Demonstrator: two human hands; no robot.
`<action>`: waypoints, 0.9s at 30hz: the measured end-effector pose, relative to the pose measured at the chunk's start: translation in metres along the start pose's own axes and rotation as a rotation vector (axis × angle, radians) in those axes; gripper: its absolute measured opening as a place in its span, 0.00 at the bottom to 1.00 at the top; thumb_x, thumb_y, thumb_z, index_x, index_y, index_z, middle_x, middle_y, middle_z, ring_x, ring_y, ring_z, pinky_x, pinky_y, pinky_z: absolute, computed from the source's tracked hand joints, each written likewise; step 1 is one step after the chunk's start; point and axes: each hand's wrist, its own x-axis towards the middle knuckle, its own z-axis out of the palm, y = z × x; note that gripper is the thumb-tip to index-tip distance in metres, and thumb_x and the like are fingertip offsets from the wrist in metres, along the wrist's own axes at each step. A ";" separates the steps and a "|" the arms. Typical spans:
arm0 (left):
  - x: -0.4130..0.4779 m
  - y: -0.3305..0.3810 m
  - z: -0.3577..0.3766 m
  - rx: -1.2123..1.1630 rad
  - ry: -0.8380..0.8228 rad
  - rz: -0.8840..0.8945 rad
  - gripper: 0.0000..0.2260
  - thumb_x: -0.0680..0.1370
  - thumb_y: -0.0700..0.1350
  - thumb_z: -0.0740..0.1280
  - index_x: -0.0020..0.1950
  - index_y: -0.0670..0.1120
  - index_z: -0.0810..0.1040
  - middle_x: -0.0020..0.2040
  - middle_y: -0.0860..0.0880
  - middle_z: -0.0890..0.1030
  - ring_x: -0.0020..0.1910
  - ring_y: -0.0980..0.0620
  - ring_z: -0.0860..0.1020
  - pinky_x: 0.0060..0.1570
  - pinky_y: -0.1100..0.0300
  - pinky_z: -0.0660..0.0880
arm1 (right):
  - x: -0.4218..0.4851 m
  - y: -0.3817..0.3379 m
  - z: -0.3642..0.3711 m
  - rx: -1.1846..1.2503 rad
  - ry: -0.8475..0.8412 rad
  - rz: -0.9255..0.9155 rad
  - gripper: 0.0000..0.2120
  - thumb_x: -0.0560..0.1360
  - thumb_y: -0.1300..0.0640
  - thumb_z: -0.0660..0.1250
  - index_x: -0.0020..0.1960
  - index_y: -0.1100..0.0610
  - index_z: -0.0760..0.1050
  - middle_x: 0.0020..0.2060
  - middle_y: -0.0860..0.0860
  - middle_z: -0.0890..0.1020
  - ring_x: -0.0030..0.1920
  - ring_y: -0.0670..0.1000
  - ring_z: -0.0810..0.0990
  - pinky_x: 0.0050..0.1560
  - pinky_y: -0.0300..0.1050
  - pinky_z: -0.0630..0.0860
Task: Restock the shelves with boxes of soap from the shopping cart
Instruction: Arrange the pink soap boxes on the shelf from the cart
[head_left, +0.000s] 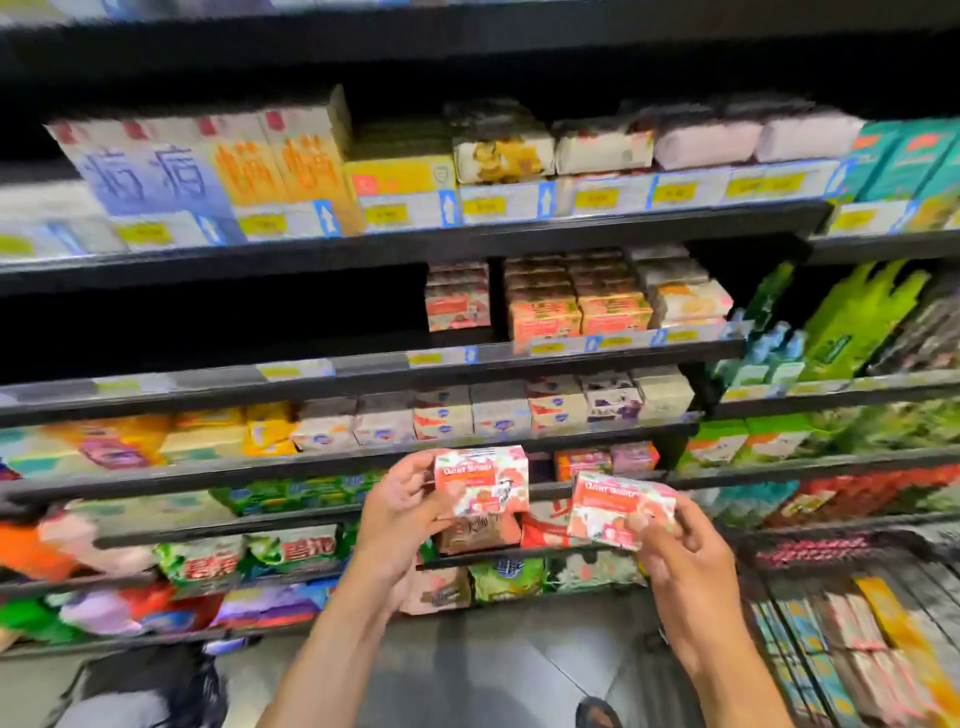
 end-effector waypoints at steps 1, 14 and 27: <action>0.003 0.007 -0.007 0.020 -0.001 0.028 0.16 0.74 0.36 0.74 0.60 0.46 0.80 0.54 0.47 0.86 0.54 0.49 0.85 0.46 0.59 0.81 | -0.003 0.000 0.009 -0.014 -0.001 -0.004 0.11 0.77 0.68 0.70 0.56 0.58 0.79 0.40 0.47 0.85 0.40 0.44 0.83 0.40 0.34 0.79; 0.131 0.108 -0.020 0.272 0.070 0.335 0.14 0.71 0.39 0.78 0.53 0.52 0.81 0.50 0.52 0.85 0.48 0.58 0.84 0.48 0.59 0.81 | 0.049 -0.004 0.061 -0.015 -0.062 -0.072 0.33 0.54 0.45 0.87 0.56 0.49 0.83 0.53 0.59 0.86 0.49 0.54 0.86 0.43 0.49 0.83; 0.230 0.101 -0.024 0.697 0.105 0.361 0.17 0.72 0.43 0.78 0.59 0.50 0.82 0.54 0.52 0.84 0.53 0.53 0.82 0.58 0.58 0.78 | 0.123 0.006 0.086 0.017 -0.053 -0.163 0.22 0.64 0.53 0.79 0.58 0.51 0.82 0.52 0.52 0.87 0.59 0.57 0.84 0.58 0.49 0.80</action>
